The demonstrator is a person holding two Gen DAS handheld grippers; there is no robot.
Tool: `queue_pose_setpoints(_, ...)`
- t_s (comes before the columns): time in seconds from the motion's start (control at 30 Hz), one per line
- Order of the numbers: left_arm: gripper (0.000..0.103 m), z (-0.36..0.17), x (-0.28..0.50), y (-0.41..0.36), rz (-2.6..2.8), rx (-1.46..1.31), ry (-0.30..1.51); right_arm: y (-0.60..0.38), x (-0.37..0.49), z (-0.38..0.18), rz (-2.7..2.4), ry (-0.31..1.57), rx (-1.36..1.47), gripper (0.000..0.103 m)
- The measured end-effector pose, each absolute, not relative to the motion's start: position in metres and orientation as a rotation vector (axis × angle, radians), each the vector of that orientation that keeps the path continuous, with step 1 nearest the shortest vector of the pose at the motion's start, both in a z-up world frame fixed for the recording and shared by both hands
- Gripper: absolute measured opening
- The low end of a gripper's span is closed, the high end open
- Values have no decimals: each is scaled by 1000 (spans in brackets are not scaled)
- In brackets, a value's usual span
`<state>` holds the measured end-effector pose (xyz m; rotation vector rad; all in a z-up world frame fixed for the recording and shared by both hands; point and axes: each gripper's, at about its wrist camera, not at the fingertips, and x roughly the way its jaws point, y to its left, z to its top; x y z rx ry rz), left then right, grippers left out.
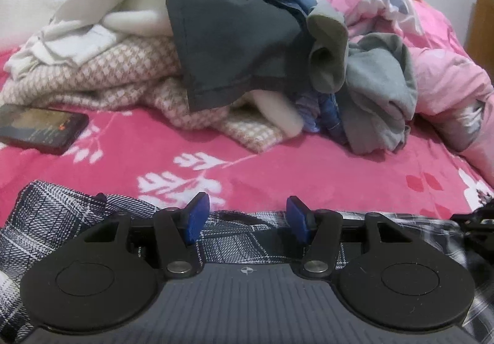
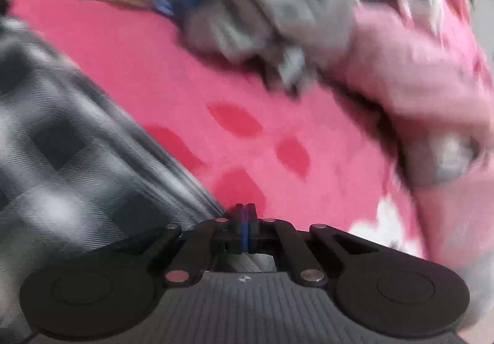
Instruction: Fold clothes
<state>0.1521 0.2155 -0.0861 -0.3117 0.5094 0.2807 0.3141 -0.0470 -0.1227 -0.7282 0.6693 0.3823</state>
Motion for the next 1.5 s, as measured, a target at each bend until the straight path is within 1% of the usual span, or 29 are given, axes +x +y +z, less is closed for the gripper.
queue_pose_setpoints(0.17, 56, -85, 150, 216, 270, -320, 496, -68, 314, -95, 397, 661, -539, 0)
queue_pose_setpoints(0.27, 56, -80, 144, 218, 250, -341, 456, -67, 297, -72, 506, 630, -478, 4)
queue_pose_setpoints(0.33, 56, -72, 134, 216, 223, -345, 396, -56, 284, -62, 588, 609, -478, 10)
queue_pose_setpoints(0.43, 57, -61, 125, 209, 130, -320, 351, -30, 267, -55, 746, 623, -491, 10)
queue_pose_setpoints(0.53, 57, -60, 125, 204, -30, -330, 397, -2, 255, -59, 884, 703, -489, 10)
queue_pose_setpoints(0.63, 58, -75, 139, 200, -159, -334, 524, 27, 260, -82, 858, 794, -535, 10)
queue_pose_setpoints(0.67, 56, -83, 147, 198, -128, -321, 565, 34, 264, -88, 843, 808, -533, 10)
queue_pose_setpoints(0.7, 56, -87, 152, 196, -105, -312, 586, 39, 269, -93, 826, 810, -517, 10)
queue_pose_setpoints(0.9, 56, -85, 157, 196, -55, -309, 549, 52, 288, -94, 749, 784, -422, 9)
queue_pose_setpoints(1.07, 57, -88, 157, 200, -40, -323, 540, 46, 293, -93, 732, 777, -393, 10)
queue_pose_setpoints(1.2, 57, -90, 157, 203, -28, -335, 533, 31, 289, -80, 695, 770, -335, 17)
queue_pose_setpoints(1.37, 57, -91, 157, 205, -27, -346, 527, -27, 272, -51, 572, 776, -127, 20)
queue_pose_setpoints(1.5, 57, -91, 155, 205, -28, -349, 521, -86, 239, -37, 465, 817, 53, 21)
